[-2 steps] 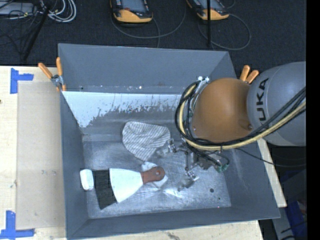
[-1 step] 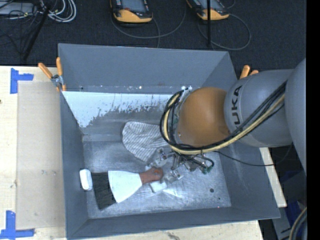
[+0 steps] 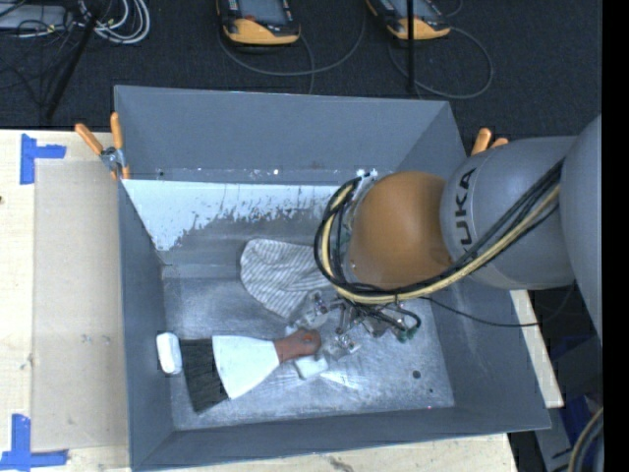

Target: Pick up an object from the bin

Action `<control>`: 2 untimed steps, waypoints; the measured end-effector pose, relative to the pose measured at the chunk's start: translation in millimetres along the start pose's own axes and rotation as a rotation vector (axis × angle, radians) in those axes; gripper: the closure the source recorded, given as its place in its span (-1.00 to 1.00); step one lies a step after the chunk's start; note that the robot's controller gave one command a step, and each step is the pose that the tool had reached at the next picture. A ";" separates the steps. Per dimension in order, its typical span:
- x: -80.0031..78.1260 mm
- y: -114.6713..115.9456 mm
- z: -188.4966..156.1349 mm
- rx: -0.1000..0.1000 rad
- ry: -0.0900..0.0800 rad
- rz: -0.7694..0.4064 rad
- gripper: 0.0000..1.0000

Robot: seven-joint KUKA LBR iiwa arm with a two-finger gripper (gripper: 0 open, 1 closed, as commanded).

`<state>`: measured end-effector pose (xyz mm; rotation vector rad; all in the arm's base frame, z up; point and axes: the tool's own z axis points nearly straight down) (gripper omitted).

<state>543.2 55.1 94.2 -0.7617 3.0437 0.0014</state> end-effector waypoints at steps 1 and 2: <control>1.8 2.6 -41.8 -0.005 0.013 -0.022 1.00; -4.4 5.6 -110.2 -0.003 0.009 -0.024 1.00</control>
Offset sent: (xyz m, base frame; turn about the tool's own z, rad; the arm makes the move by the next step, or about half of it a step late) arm 0.0027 0.0075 0.1262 -0.0232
